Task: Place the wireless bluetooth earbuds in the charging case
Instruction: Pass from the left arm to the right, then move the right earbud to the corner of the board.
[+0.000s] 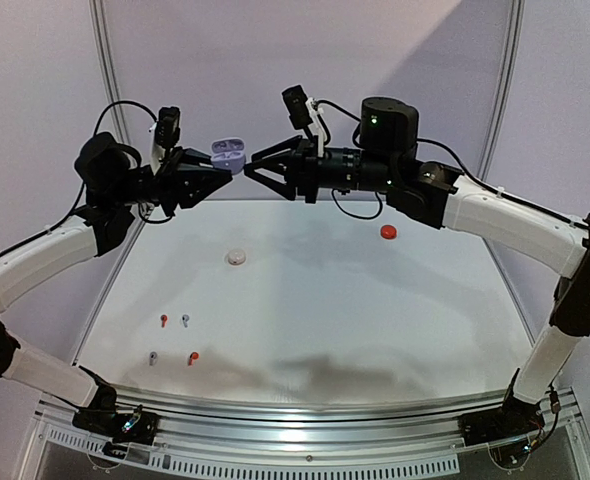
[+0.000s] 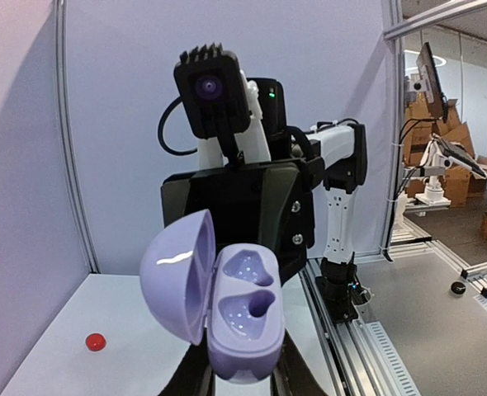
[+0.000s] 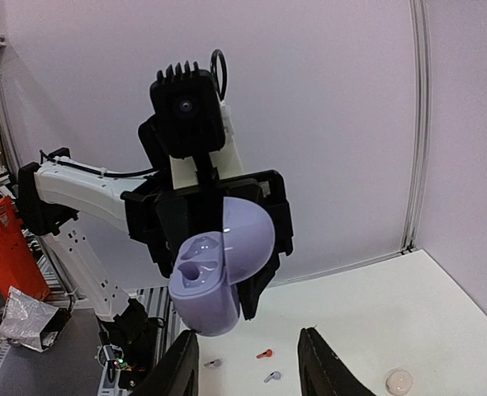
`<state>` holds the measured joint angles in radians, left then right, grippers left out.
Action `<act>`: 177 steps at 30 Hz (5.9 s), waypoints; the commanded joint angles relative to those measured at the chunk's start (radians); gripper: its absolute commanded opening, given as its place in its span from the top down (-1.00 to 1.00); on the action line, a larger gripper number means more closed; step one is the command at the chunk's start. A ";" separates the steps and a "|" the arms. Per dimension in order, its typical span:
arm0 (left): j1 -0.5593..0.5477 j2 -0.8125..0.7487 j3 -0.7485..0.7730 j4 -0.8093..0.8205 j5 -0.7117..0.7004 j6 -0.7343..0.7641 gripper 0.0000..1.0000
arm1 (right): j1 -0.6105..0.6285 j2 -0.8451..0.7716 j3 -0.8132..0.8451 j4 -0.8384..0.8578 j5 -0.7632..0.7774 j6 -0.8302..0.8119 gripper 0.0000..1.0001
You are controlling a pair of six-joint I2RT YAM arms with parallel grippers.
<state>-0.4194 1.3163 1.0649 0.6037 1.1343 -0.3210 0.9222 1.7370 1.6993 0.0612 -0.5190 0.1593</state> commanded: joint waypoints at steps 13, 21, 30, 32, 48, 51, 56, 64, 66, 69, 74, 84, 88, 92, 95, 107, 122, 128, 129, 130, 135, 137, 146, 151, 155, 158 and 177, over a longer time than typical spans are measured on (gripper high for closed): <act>0.001 0.016 -0.003 0.009 -0.022 0.012 1.00 | 0.024 0.095 0.114 -0.020 -0.048 0.002 0.46; -0.001 0.021 0.001 -0.005 -0.016 0.025 1.00 | 0.024 0.107 0.129 -0.021 -0.060 0.002 0.64; -0.002 0.026 0.001 -0.020 -0.013 0.028 1.00 | 0.024 0.107 0.129 -0.014 -0.079 0.003 0.84; -0.001 0.026 0.001 -0.020 -0.013 0.025 1.00 | 0.024 0.107 0.128 -0.011 -0.082 0.002 0.86; 0.010 0.008 -0.007 -0.099 -0.016 0.091 -0.21 | 0.016 0.016 0.000 0.090 0.011 0.003 0.90; 0.024 -0.003 -0.010 -0.190 -0.034 0.153 -0.29 | 0.010 -0.002 -0.027 0.100 0.062 0.001 0.90; 0.055 -0.055 -0.031 -0.514 -0.130 0.367 -0.37 | -0.007 -0.052 -0.100 0.124 0.183 0.002 0.91; 0.110 -0.096 -0.043 -1.017 -0.494 0.546 -0.26 | -0.040 -0.101 -0.185 0.125 0.311 -0.019 0.91; 0.120 -0.070 -0.037 -1.089 -0.650 0.509 -0.14 | -0.045 -0.104 -0.188 0.109 0.319 -0.039 0.91; 0.140 -0.007 -0.021 -1.150 -0.795 0.427 -0.06 | -0.051 -0.102 -0.186 0.076 0.333 -0.074 0.91; 0.180 0.102 0.003 -1.218 -0.900 0.246 0.02 | -0.071 -0.088 -0.178 0.036 0.333 -0.098 0.91; 0.181 0.079 -0.132 -1.198 -0.930 -0.005 0.00 | -0.085 -0.022 -0.141 0.001 0.324 -0.088 0.91; 0.182 0.044 -0.148 -1.179 -0.933 0.026 0.05 | -0.057 -0.028 -0.178 0.044 0.380 0.011 0.92; 0.186 -0.013 -0.163 -1.119 -0.845 0.125 0.08 | -0.040 -0.026 -0.179 0.061 0.319 0.082 0.91; 0.204 -0.038 -0.163 -1.117 -0.798 0.217 0.03 | -0.018 -0.021 -0.172 0.047 0.364 0.081 0.91; 0.214 0.060 -0.090 -1.605 -0.811 0.931 0.09 | -0.008 0.039 -0.108 0.007 0.356 0.044 0.92; 0.378 -0.026 -0.222 -1.612 -0.708 1.370 -0.02 | -0.044 -0.016 -0.271 0.123 0.218 0.018 0.92; 0.365 0.069 -0.182 -1.400 -0.669 1.246 0.03 | -0.044 -0.053 -0.342 0.188 0.226 0.049 0.91; 0.364 0.085 -0.185 -1.373 -0.687 1.241 0.05 | -0.044 -0.053 -0.344 0.189 0.225 0.049 0.91; 0.364 0.100 -0.189 -1.349 -0.707 1.244 0.06 | -0.045 -0.052 -0.347 0.189 0.223 0.048 0.91; 0.360 0.143 -0.243 -1.264 -0.745 1.355 0.21 | -0.044 -0.041 -0.368 0.238 0.228 0.068 0.90; 0.355 0.163 -0.246 -1.220 -0.767 1.391 0.33 | -0.044 -0.036 -0.369 0.256 0.236 0.087 0.91; 0.337 0.293 -0.208 -1.264 -0.705 1.560 0.38 | -0.020 -0.019 -0.363 0.249 0.290 0.115 0.91; 0.315 0.339 -0.206 -1.214 -0.717 1.521 0.38 | -0.019 -0.033 -0.369 0.219 0.303 0.109 0.90; 0.307 0.377 -0.189 -1.212 -0.742 1.527 0.50 | -0.017 -0.043 -0.369 0.208 0.306 0.103 0.90; 0.306 0.389 -0.204 -1.212 -0.752 1.551 0.60 | -0.018 -0.051 -0.380 0.206 0.312 0.102 0.90; 0.052 0.440 -0.168 -1.166 -0.687 1.316 0.65 | -0.019 -0.139 -0.493 0.217 0.366 0.109 0.89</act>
<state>-0.2897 1.7100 0.8761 -0.5884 0.4419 1.0988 0.8986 1.6493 1.2507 0.2707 -0.1864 0.2626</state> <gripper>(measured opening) 0.176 0.190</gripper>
